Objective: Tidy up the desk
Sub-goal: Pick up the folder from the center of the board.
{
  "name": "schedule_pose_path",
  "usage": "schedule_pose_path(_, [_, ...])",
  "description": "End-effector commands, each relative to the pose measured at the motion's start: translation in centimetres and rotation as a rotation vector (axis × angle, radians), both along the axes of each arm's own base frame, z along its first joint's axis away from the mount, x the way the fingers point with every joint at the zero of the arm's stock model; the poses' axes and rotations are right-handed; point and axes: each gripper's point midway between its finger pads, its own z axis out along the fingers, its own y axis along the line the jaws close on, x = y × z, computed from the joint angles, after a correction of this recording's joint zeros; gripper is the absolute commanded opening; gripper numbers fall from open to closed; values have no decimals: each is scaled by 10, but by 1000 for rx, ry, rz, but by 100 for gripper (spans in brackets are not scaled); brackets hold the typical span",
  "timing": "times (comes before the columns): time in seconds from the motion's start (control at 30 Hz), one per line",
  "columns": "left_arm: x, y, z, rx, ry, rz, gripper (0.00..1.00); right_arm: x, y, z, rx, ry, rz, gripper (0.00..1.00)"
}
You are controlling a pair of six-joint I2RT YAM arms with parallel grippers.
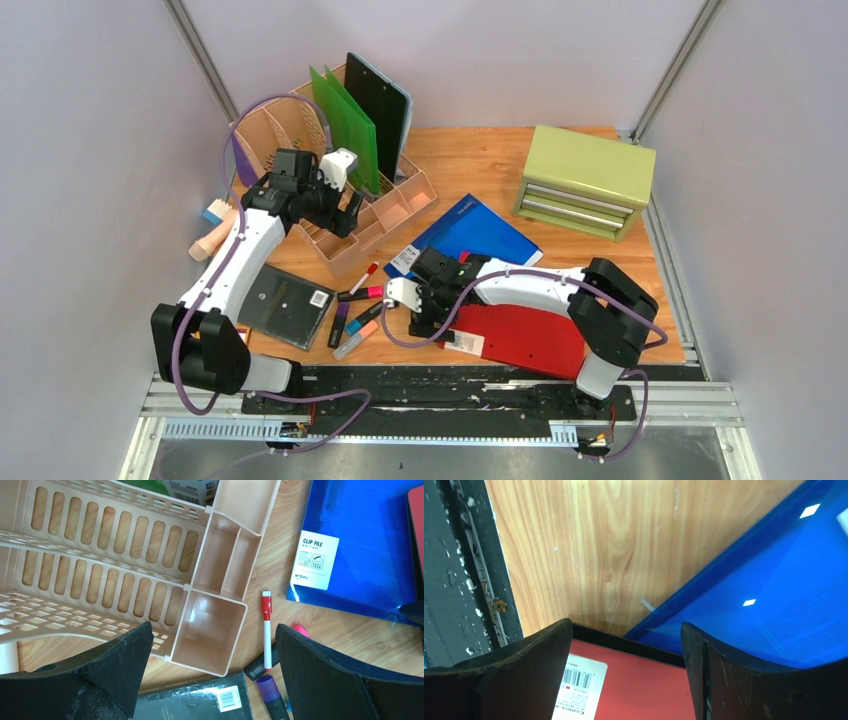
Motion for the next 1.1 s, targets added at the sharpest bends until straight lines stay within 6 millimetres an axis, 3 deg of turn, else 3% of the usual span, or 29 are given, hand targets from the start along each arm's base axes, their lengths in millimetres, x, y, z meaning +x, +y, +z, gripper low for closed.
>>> schedule_pose_path(0.0, [4,0,21,-15,-55,-2,100,-11,-21,-5,-69,-31,55,79])
schedule_pose_path(0.2, [8,-3,18,-26,-48,-5,100,-13,-60,-26,-200,-80,85,75])
schedule_pose_path(0.37, [6,-6,17,-40,-31,-15,100,-7,-94,-30,-273,-132,70,70])
schedule_pose_path(0.77, [-18,-51,12,-101,9,-222,100,22,-140,-1,-223,-133,-155,67])
schedule_pose_path(0.97, [-20,-79,-3,-128,69,-297,100,52,-116,29,-51,-95,-313,69])
schedule_pose_path(1.07, [-21,-93,-14,-135,107,-336,100,66,-104,34,14,-90,-365,70])
